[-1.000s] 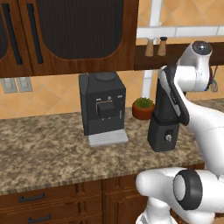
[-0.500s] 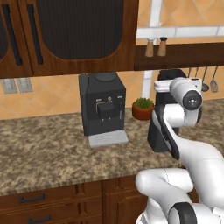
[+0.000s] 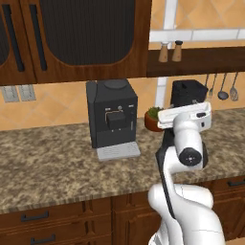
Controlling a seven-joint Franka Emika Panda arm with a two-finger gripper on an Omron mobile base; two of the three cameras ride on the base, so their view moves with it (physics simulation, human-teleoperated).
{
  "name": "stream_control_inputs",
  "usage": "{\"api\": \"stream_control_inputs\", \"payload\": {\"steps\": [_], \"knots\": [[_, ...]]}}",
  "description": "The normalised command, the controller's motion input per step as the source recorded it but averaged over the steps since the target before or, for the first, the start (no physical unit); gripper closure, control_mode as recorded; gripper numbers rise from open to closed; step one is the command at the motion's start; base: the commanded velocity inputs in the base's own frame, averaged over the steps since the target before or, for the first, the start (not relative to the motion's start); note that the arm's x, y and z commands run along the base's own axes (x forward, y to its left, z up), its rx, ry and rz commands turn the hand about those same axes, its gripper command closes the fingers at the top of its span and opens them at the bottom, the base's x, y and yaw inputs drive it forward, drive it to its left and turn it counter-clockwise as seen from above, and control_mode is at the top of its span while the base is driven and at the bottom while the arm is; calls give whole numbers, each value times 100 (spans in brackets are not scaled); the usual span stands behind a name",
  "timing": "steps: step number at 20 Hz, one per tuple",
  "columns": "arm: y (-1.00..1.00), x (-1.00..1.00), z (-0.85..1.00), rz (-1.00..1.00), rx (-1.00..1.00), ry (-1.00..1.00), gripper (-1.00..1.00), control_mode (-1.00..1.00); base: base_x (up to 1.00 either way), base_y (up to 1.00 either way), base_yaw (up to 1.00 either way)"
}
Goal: Close the lid blender by securely placing the lid on top.
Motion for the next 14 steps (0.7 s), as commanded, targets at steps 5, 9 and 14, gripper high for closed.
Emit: {"api": "stream_control_inputs", "payload": {"steps": [5,9,14], "knots": [[56,-91,-20,-9,-12,10,-100,-100,0,0,0],[91,-45,-50,-5,-15,21,-100,-100,0,0,0],[100,-4,-65,-3,-11,29,-100,-100,0,0,0]]}}
